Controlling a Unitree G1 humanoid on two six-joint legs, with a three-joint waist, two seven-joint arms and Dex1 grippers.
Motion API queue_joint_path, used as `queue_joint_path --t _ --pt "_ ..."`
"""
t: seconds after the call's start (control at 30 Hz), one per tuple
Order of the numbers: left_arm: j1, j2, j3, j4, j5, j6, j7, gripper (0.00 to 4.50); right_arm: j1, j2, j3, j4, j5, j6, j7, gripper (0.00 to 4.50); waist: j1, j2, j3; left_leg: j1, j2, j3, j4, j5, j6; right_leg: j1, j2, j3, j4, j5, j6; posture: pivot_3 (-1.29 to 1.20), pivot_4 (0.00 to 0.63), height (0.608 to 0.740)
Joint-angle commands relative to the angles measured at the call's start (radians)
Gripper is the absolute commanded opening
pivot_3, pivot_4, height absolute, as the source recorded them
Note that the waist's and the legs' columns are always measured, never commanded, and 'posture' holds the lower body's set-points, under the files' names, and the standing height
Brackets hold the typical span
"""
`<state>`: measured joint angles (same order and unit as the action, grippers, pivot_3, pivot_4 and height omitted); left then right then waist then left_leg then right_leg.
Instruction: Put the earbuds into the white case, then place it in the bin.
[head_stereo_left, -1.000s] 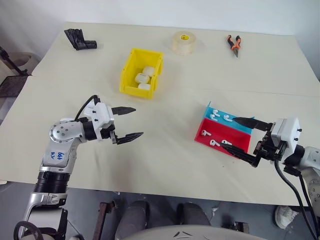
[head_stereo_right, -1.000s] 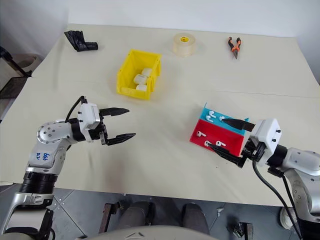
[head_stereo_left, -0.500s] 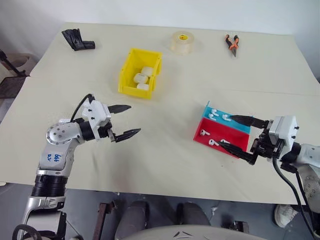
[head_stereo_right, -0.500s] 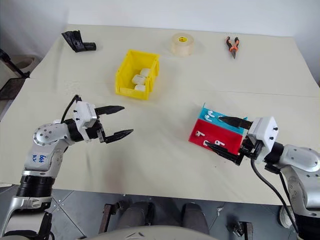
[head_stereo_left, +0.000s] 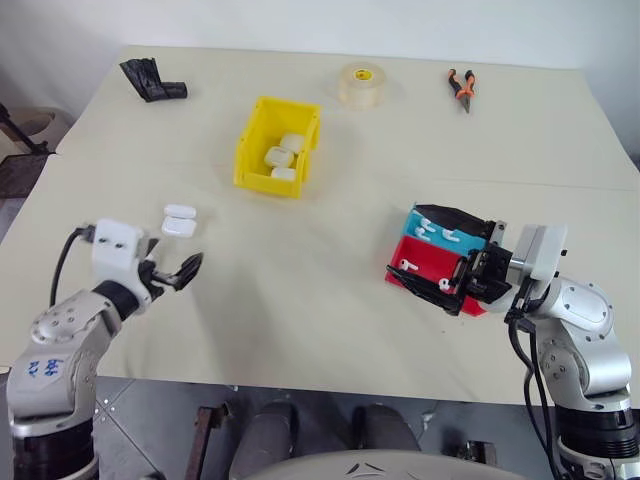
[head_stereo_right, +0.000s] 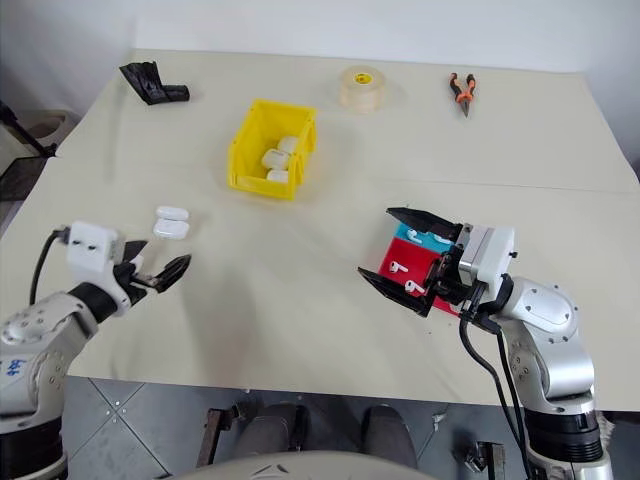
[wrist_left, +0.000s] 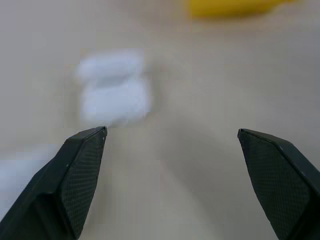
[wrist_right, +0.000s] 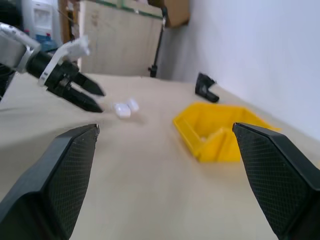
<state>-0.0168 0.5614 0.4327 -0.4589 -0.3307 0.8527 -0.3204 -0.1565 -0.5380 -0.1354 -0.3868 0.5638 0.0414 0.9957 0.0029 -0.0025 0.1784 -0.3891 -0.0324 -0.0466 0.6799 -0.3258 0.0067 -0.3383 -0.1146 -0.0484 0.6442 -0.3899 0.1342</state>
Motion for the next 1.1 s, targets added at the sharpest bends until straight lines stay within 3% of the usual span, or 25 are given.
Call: queue_joint_path --t 0.03,0.23,0.57,0.83,0.97,1.1 --pt "0.004 -0.019 0.089 -0.104 0.005 0.120 0.094 4.43 -0.016 -0.002 -0.001 -0.018 0.042 -0.014 0.026 4.50 0.009 0.000 0.000 0.000 0.000 -0.001 0.000 0.000 0.000 0.000 -0.001 0.000 0.000 0.000 0.000 0.00 0.150 0.740" --pt "-0.069 -0.009 0.097 -0.181 -0.040 0.279 0.119 4.43 -0.003 -0.039 -0.004 0.000 0.064 0.027 0.069 4.50 0.020 0.000 0.000 0.000 -0.001 0.000 0.000 0.000 0.000 0.000 -0.001 0.000 0.000 0.000 0.000 0.00 0.150 0.740" --pt "-0.395 0.140 0.034 -0.060 -0.022 0.744 0.160 4.43 0.006 -0.047 0.003 -0.005 0.064 0.061 0.061 4.50 0.003 0.000 0.000 0.000 -0.001 0.001 -0.001 0.000 0.000 -0.001 0.002 0.001 0.001 0.000 0.000 0.00 0.150 0.740" --pt "-0.485 0.323 -0.074 0.165 -0.068 0.762 0.079 4.43 0.012 -0.050 0.008 -0.038 0.056 0.077 0.033 4.50 -0.004 0.000 0.000 0.000 -0.001 0.000 -0.002 0.000 0.000 -0.002 0.001 0.001 0.002 0.000 0.000 0.00 0.150 0.740" --pt "-0.511 0.342 -0.114 0.244 -0.043 0.762 0.077 4.43 0.020 -0.037 0.012 -0.055 0.050 0.074 0.004 4.50 -0.003 0.000 0.000 0.000 -0.002 0.000 -0.002 0.000 0.000 -0.002 0.000 0.001 0.002 0.000 0.000 0.00 0.150 0.740" --pt "-0.539 0.298 -0.111 0.324 -0.025 0.754 0.081 4.43 0.038 -0.036 0.021 -0.074 0.050 0.077 -0.010 4.50 -0.003 0.000 0.000 0.000 -0.002 0.000 -0.002 0.000 0.000 -0.002 0.000 0.001 0.002 0.000 0.000 0.00 0.150 0.740"
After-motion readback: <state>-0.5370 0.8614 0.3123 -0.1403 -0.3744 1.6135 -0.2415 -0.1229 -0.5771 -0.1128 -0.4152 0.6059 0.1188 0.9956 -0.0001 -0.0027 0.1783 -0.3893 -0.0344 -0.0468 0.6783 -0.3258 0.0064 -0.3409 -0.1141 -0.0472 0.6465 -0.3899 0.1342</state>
